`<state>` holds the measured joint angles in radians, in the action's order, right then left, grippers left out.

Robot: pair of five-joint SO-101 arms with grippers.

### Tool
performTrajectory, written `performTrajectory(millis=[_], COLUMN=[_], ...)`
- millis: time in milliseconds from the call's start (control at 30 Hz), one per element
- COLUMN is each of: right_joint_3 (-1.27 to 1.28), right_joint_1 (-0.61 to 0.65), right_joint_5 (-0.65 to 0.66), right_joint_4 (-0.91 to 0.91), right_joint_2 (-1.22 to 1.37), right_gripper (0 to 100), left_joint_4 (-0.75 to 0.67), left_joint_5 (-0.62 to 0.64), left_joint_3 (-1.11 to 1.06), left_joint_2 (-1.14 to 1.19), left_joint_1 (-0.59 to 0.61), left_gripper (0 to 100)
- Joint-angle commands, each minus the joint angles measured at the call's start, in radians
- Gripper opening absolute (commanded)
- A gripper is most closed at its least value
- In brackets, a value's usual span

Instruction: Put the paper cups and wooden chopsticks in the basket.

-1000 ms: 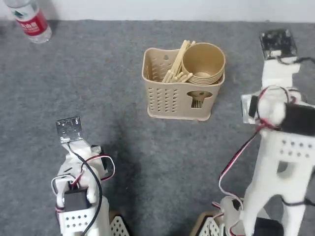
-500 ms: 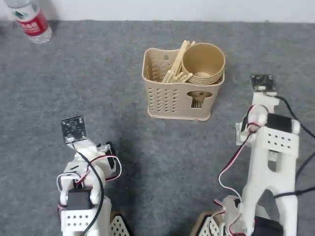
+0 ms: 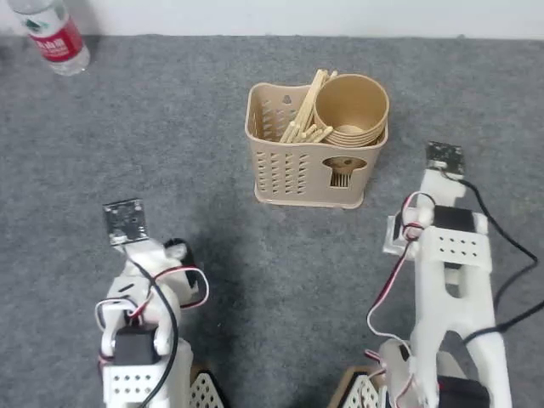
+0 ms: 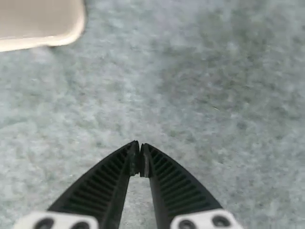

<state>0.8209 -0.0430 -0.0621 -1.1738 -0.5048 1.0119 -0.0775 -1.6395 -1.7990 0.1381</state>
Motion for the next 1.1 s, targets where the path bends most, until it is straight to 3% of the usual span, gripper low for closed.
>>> performTrajectory(millis=[0, 367, 533, 733, 867, 1067], right_joint_3=[-0.072, -0.086, 0.049, 0.265, 0.4, 0.526], right_joint_1=[0.045, 0.076, 0.079, 0.074, 0.073, 0.071], right_joint_5=[-0.017, 0.0, 0.152, 0.163, 0.163, 0.161], right_joint_4=[-0.031, -0.176, -0.15, -0.108, -0.084, -0.084], right_joint_2=[-0.087, -0.763, -1.0, -1.165, -1.273, -1.307], right_gripper=[0.7, 0.9, 0.9, 0.9, 0.9, 0.8], left_joint_4=[-0.021, 0.149, 0.173, 0.256, 0.242, 0.098], left_joint_5=[-0.002, -0.011, -0.009, 0.069, 0.084, 0.081], left_joint_3=[0.13, 0.337, 0.361, 0.357, 0.263, 0.031], left_joint_2=[-0.02, -0.02, -0.02, -0.02, -0.02, -0.02], left_joint_1=[0.02, 0.018, 0.018, -0.014, -0.064, -0.072], left_gripper=[1, 1, 1, 1, 1, 1])
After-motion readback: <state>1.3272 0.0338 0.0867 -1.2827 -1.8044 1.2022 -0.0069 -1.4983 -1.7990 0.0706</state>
